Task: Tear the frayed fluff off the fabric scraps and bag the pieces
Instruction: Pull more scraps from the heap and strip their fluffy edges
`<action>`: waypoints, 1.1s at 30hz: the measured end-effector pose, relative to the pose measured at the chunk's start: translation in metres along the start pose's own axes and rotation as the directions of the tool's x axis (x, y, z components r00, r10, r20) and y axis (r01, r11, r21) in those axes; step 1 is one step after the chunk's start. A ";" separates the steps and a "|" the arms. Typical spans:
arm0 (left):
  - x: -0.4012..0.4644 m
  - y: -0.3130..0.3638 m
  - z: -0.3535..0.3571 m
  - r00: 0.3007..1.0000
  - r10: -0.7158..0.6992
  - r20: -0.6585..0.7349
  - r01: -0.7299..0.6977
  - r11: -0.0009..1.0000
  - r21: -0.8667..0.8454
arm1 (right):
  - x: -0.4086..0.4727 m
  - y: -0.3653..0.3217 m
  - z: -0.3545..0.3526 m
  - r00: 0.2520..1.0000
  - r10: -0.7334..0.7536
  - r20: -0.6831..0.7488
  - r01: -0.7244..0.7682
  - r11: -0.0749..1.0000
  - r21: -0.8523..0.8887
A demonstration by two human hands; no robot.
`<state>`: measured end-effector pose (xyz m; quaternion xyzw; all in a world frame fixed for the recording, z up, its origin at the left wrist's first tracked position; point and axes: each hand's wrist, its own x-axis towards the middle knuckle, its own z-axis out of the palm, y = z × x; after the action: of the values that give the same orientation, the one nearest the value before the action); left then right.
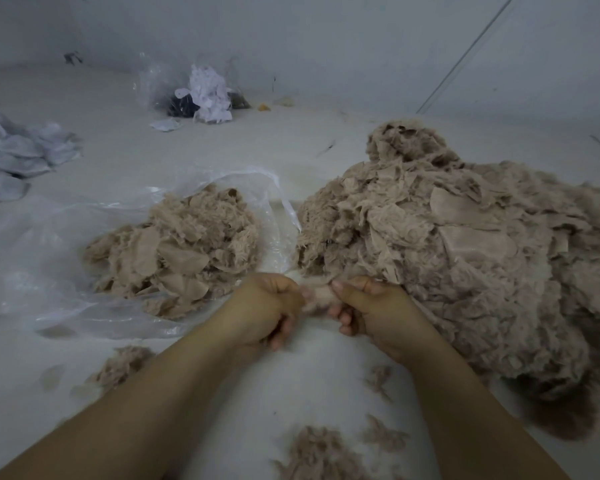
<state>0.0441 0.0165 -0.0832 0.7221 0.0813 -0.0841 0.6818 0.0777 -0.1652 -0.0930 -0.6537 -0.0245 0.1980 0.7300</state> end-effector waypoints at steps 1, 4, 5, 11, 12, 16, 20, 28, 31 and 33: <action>0.004 0.003 -0.006 0.994 0.050 -0.099 -0.059 0.994 -0.087 | 0.000 -0.001 0.000 1.000 0.003 0.005 -0.003 1.000 0.020; 0.019 0.021 -0.024 0.923 0.097 -0.372 -0.277 0.839 -0.469 | 0.001 -0.002 0.001 1.000 0.017 0.027 -0.018 0.999 0.044; 0.024 0.025 -0.027 0.910 0.094 -0.403 -0.321 0.774 -0.546 | 0.002 -0.003 0.001 0.999 0.020 0.032 -0.021 0.999 0.042; 0.042 0.015 0.000 0.919 0.173 -0.353 -0.183 0.983 0.006 | 0.002 -0.003 0.001 0.997 0.037 0.063 -0.039 0.999 0.032; 0.047 0.014 0.004 0.915 0.201 -0.349 -0.155 0.976 0.154 | 0.002 -0.002 0.001 0.997 0.038 0.064 -0.039 0.999 0.025; 0.064 0.019 0.014 0.876 0.370 -0.310 -0.168 0.835 0.524 | 0.001 -0.002 0.000 0.997 0.032 0.075 -0.032 0.999 -0.003; 0.061 0.014 0.020 0.840 0.479 -0.254 -0.238 0.747 0.621 | 0.001 -0.002 0.001 0.996 0.024 0.088 -0.023 1.000 -0.007; 0.029 0.001 0.030 0.817 0.567 0.101 -0.482 0.577 0.659 | 0.002 -0.002 0.004 0.999 -0.019 0.048 0.016 0.998 0.068; 0.023 0.000 0.029 0.836 0.537 0.116 -0.487 0.626 0.610 | 0.003 -0.002 0.002 0.993 -0.076 0.090 0.074 0.997 0.027; 0.018 -0.001 0.030 0.879 0.468 0.088 -0.437 0.719 0.541 | 0.004 0.000 0.000 0.993 -0.083 0.088 0.085 0.996 -0.024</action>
<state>0.0614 -0.0133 -0.0899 0.8854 -0.1059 0.0854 0.4445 0.0820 -0.1641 -0.0936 -0.6529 -0.0864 0.1950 0.7268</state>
